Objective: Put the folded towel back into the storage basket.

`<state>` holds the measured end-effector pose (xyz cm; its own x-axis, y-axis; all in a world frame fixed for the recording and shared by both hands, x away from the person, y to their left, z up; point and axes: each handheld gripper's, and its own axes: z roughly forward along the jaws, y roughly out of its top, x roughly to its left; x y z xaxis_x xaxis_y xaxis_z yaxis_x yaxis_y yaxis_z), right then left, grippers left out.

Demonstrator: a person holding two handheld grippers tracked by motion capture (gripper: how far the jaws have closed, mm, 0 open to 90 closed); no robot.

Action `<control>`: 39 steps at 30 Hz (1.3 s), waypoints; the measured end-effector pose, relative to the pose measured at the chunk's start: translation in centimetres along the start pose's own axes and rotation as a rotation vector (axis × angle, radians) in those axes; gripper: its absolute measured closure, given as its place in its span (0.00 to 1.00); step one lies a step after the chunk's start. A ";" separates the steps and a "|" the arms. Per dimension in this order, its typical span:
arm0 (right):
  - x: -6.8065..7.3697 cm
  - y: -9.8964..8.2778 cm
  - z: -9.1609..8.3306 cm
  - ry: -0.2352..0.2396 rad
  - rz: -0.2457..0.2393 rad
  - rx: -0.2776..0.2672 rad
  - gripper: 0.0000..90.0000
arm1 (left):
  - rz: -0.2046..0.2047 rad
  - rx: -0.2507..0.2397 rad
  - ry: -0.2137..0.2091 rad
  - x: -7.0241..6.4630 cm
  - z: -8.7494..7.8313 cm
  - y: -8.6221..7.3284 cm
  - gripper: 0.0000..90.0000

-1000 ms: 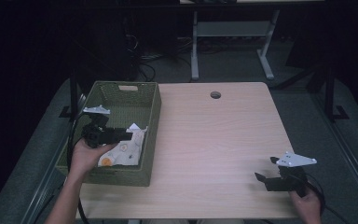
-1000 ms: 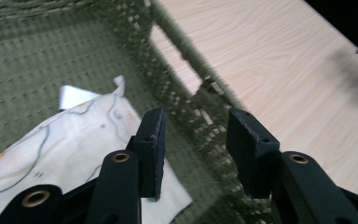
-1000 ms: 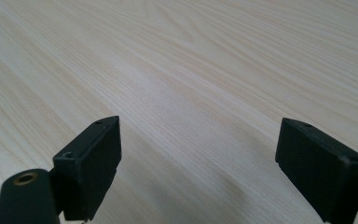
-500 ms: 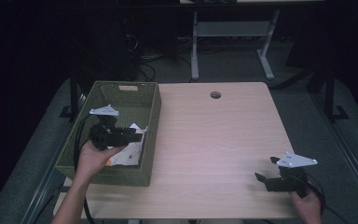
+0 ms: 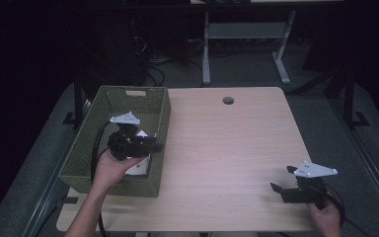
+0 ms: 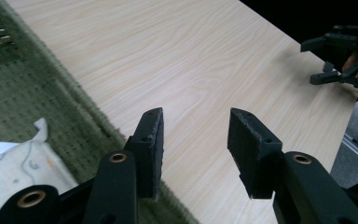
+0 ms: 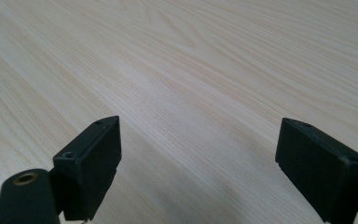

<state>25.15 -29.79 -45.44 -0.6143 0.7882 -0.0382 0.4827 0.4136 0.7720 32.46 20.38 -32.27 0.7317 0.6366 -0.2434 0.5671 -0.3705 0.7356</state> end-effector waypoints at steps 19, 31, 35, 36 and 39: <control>0.0 0.0 -0.1 0.003 0.003 -0.004 0.15 | 0.031 0.012 -0.049 -2.4 2.9 1.0 0.62; 0.0 0.0 0.0 0.004 0.003 -0.003 0.15 | 0.057 0.022 -0.064 -3.8 4.3 1.4 0.61; 0.0 0.0 0.0 0.005 0.004 -0.004 0.15 | 0.059 0.016 -0.067 -4.1 4.7 1.4 0.61; 0.0 0.0 0.0 0.005 0.003 -0.004 0.15 | 0.063 0.019 -0.069 -4.2 4.8 1.4 0.61; 0.0 -0.1 -0.1 0.004 0.003 -0.004 0.15 | 0.064 0.018 -0.078 -4.6 5.5 1.3 0.60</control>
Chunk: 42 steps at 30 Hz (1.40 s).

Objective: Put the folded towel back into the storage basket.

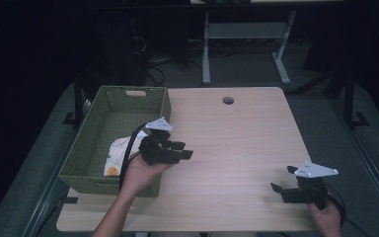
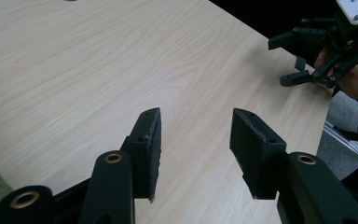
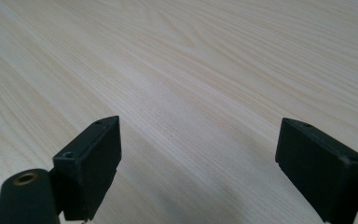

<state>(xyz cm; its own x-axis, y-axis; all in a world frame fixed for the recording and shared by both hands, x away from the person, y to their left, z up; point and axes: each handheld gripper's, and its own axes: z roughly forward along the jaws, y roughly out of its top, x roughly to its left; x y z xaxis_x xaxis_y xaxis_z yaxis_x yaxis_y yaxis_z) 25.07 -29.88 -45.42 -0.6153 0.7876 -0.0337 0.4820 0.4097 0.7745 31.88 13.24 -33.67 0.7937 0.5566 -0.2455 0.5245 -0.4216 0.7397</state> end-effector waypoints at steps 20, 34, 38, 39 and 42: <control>0.1 0.0 0.1 0.000 0.001 0.008 0.15 | 0.036 0.024 -0.029 -2.4 3.2 -1.1 0.56; 0.1 0.0 0.2 -0.005 -0.002 0.016 0.15 | 0.058 0.042 -0.030 -3.4 5.1 -3.3 0.53; 0.1 -0.1 0.4 -0.001 -0.005 0.019 0.15 | 0.071 0.043 -0.027 -4.0 5.4 -3.9 0.52; 0.1 -0.1 0.4 -0.001 -0.005 0.019 0.15 | 0.071 0.043 -0.027 -4.0 5.4 -3.9 0.52; 0.1 0.0 0.4 -0.001 -0.010 0.023 0.15 | 0.081 0.035 -0.028 -4.8 5.6 -4.4 0.51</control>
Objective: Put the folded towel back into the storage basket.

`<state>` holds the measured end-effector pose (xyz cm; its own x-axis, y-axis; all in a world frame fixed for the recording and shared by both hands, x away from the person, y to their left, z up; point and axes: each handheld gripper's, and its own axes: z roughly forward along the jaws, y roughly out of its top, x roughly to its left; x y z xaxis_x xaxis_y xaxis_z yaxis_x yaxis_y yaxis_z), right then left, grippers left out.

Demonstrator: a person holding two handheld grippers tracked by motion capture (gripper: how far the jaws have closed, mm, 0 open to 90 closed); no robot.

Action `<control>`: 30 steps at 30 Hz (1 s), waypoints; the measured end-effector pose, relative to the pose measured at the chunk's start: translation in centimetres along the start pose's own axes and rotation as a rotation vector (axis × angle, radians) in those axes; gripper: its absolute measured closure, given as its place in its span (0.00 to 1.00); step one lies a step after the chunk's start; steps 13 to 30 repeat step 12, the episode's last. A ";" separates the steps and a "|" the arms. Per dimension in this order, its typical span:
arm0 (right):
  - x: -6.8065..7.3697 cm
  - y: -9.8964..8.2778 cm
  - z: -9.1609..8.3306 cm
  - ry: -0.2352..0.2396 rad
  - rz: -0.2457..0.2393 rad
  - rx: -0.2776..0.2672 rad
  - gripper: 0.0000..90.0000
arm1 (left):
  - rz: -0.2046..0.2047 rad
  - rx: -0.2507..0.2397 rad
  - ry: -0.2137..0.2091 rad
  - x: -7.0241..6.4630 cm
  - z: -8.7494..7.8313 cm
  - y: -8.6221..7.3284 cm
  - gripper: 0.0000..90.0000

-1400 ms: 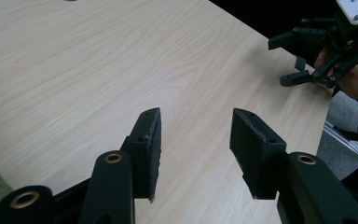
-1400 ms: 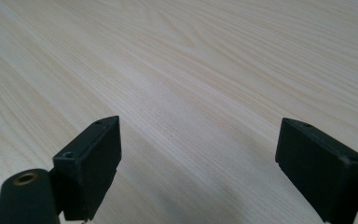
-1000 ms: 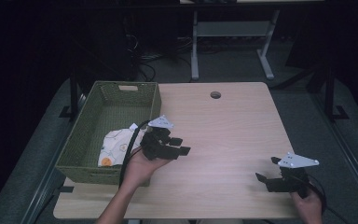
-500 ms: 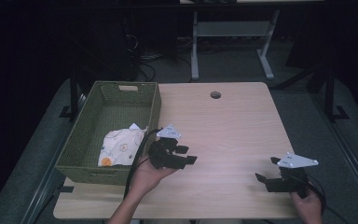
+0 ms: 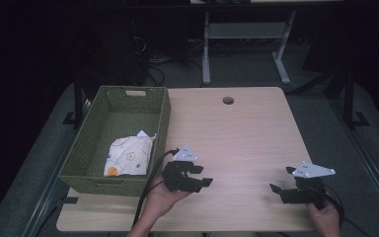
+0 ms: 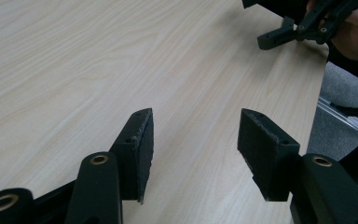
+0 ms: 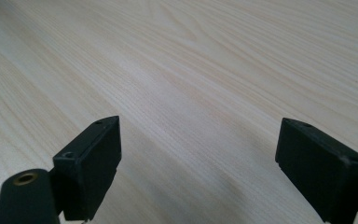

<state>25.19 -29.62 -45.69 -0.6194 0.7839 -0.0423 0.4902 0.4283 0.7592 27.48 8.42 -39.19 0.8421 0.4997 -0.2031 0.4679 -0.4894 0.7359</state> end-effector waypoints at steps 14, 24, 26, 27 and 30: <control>0.1 0.0 0.0 0.002 0.000 0.003 0.15 | 0.024 -0.020 -0.005 -1.4 0.0 -1.3 0.46; 0.1 0.0 0.0 0.002 0.000 0.003 0.15 | 0.024 -0.020 -0.005 -1.4 0.0 -1.3 0.46; 0.1 0.0 0.0 0.002 0.000 0.003 0.15 | 0.024 -0.020 -0.005 -1.4 0.0 -1.3 0.46; 0.1 0.0 0.0 0.002 0.000 0.003 0.15 | 0.024 -0.020 -0.005 -1.4 0.0 -1.3 0.46; 0.1 0.0 0.0 0.002 0.000 0.003 0.15 | 0.024 -0.020 -0.005 -1.4 0.0 -1.3 0.46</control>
